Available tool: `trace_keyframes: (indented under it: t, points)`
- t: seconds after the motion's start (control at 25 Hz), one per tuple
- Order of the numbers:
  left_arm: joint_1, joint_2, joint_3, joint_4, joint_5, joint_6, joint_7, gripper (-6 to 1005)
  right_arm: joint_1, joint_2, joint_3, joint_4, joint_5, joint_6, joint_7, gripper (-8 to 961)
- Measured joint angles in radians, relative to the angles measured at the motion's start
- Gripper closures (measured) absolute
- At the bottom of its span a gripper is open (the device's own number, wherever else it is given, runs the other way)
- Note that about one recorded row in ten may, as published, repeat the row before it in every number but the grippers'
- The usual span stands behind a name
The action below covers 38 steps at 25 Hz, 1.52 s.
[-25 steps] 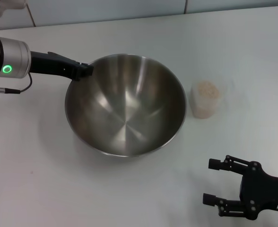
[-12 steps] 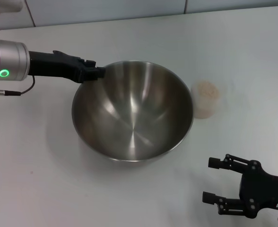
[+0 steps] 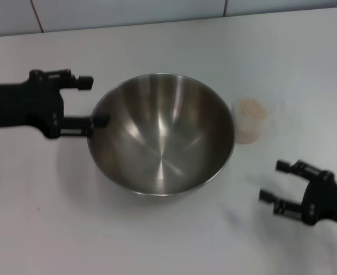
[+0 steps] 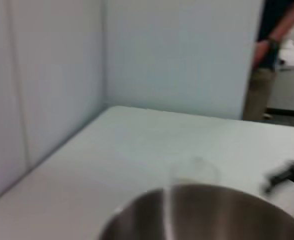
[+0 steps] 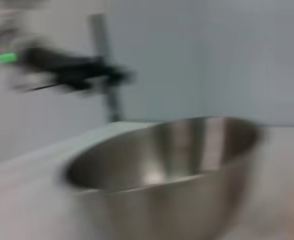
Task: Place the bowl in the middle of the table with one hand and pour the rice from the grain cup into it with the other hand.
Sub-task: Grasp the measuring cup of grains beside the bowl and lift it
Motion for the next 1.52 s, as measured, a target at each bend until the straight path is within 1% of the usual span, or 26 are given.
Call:
trace_keyframes:
  t: [0.04,0.12,0.16,0.2,0.24,0.28,0.36,0.4,0.44,0.52,0.56,0.6,0.64,0.8,1.16,1.52]
  points:
    - [0.000,0.000,0.000,0.000,0.000,0.000,0.000,391,0.000,0.000,0.000,0.000,0.000,0.000,0.000,121]
    - [0.015,0.000,0.000,0.001,0.000,0.020,0.016,311,0.001,0.015,0.122,0.007,0.001,0.052,-0.010,121]
    - [0.020,0.000,0.000,0.001,-0.001,0.026,0.020,271,0.006,0.017,0.176,0.020,0.001,0.073,-0.015,121]
    - [0.029,0.000,-0.001,0.001,0.002,0.027,0.026,242,0.019,0.017,0.254,0.044,0.002,0.096,-0.026,122]
    - [0.031,0.000,-0.001,0.001,0.003,0.026,0.027,213,0.019,0.017,0.254,0.044,0.002,0.096,-0.026,122]
    - [0.034,0.001,-0.001,0.000,0.006,0.025,0.028,184,0.027,0.017,0.298,0.056,0.002,0.101,-0.039,122]
    - [0.035,0.001,-0.001,-0.003,0.009,0.023,0.029,184,0.045,0.018,0.376,0.079,0.002,0.109,-0.075,122]
    - [0.036,0.001,-0.001,-0.005,0.010,0.021,0.029,185,0.067,0.017,0.425,0.104,0.002,0.123,-0.110,122]
    - [0.036,0.001,-0.001,-0.005,0.010,0.021,0.029,185,0.067,0.017,0.425,0.104,0.002,0.123,-0.110,122]
    - [0.034,0.000,0.000,-0.007,0.010,0.019,0.029,185,0.099,0.016,0.429,0.115,0.001,0.153,-0.119,122]
    - [0.034,0.000,0.000,-0.007,0.010,0.019,0.029,185,0.099,0.016,0.429,0.115,0.001,0.153,-0.119,122]
    - [0.031,0.000,0.001,-0.007,0.010,0.019,0.029,185,0.116,0.017,0.425,0.118,-0.002,0.167,-0.119,122]
    - [0.031,0.000,0.001,-0.007,0.010,0.019,0.029,185,0.116,0.017,0.425,0.118,-0.002,0.167,-0.119,122]
    - [0.025,0.000,0.006,-0.007,0.010,0.019,0.023,184,0.156,0.016,0.421,0.147,-0.010,0.210,-0.115,123]
    - [0.017,0.000,0.008,-0.009,0.011,0.017,0.022,185,0.186,0.017,0.422,0.159,-0.028,0.272,-0.120,123]
    - [0.016,-0.002,0.011,-0.009,0.039,0.019,0.023,184,0.250,0.018,0.428,0.165,-0.023,0.367,-0.145,123]
